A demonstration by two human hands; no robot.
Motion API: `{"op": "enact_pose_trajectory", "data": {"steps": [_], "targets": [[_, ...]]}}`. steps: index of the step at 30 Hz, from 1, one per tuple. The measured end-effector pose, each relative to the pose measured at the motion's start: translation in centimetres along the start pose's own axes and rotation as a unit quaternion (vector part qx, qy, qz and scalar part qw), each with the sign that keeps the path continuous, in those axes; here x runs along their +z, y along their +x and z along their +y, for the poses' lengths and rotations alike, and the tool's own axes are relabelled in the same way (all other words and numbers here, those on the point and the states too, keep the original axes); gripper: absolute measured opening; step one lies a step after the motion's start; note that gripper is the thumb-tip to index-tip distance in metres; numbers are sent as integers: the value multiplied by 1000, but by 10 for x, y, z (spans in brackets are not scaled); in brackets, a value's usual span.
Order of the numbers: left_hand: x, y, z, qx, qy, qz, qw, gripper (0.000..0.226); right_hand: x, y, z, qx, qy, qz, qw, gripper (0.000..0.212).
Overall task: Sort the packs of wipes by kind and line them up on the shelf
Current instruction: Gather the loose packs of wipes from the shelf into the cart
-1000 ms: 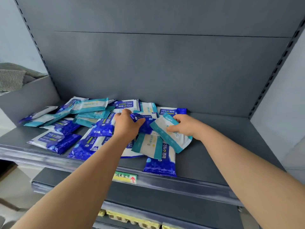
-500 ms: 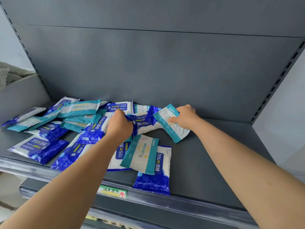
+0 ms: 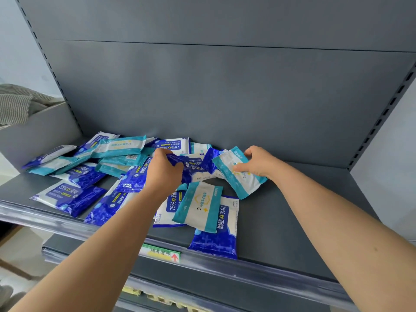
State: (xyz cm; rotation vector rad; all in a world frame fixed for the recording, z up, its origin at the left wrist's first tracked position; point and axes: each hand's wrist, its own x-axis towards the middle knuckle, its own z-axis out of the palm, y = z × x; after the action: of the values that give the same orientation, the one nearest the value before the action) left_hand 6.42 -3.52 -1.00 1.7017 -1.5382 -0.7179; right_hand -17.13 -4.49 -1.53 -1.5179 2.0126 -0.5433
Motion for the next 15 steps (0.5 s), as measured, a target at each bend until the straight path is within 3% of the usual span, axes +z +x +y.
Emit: {"op": "enact_pose_trajectory", "data": {"steps": [3,7,11,15], "targets": [[-12,-12,1,-11,-69,2,998,33,-2,-13,7,42,86,10,995,39],[-23,-33,1,-55,-144,-82,985,29,-14,-43,13,78,209,25,974,39],[-25,-45,-6,-44,-8,-158,987,24,-7,-85,12,104,247,-5,963,41],[-35,-53,-9,12,151,-204,967,27,17,-124,8,120,215,-23,969,26]]}}
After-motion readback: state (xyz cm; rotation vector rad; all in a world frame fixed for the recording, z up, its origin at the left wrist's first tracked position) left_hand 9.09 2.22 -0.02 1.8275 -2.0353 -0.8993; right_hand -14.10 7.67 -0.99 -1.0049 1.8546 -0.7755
